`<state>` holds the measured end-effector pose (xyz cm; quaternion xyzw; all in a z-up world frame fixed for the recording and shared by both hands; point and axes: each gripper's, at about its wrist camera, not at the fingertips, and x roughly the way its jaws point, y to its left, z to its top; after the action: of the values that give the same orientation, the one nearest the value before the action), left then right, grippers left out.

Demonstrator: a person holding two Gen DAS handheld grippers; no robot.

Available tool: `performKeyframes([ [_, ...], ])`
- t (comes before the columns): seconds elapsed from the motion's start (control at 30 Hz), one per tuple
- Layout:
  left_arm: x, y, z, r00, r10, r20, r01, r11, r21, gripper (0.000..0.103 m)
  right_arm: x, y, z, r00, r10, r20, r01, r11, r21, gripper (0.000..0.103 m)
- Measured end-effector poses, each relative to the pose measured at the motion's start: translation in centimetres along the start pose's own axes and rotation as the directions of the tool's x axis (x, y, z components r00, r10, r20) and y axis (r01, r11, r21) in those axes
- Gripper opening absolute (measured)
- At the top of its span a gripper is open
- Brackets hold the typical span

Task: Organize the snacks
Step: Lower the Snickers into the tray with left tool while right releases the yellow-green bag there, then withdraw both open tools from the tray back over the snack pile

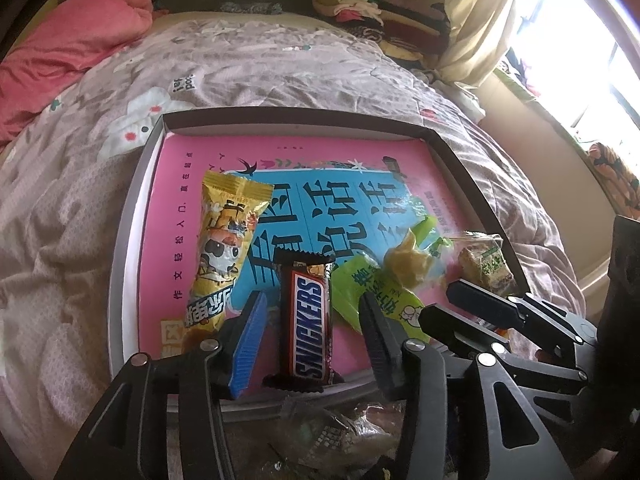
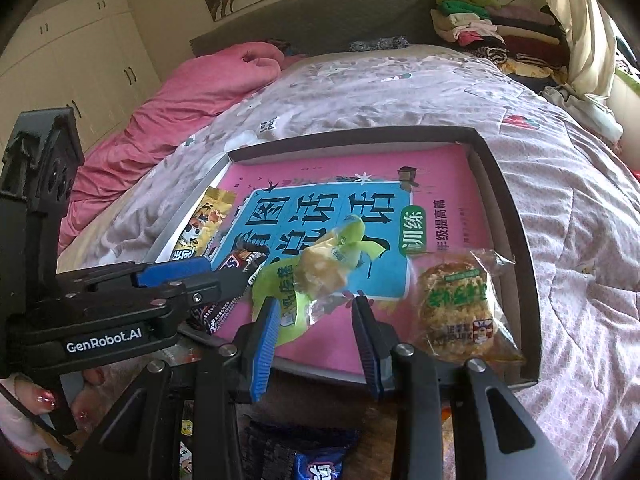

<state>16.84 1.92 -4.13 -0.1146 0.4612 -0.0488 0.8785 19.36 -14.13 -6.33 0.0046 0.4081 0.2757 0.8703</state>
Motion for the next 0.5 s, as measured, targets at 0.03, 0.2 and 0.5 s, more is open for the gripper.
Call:
performKeyframes([
  [0.03,-0.1,0.0,0.0,1.0,0.0,0.0,0.0,1.0,0.0,0.054,0.0,0.0,0.0,1.0,0.0,0.0,0.0,1.0,0.002,0.038],
  [0.2,-0.5,0.1,-0.1,1.0,-0.012,-0.004,0.012,1.0,-0.006,0.06,-0.1,-0.2,0.0,1.0,0.003,0.002,-0.003,1.0,0.012,0.038],
  [0.5,-1.4,0.2,-0.4,1.0,-0.007,0.003,0.007,1.0,-0.002,0.067,-1.2,-0.7,0.3,0.999,0.018,0.046,-0.02,0.999,0.035,0.038],
])
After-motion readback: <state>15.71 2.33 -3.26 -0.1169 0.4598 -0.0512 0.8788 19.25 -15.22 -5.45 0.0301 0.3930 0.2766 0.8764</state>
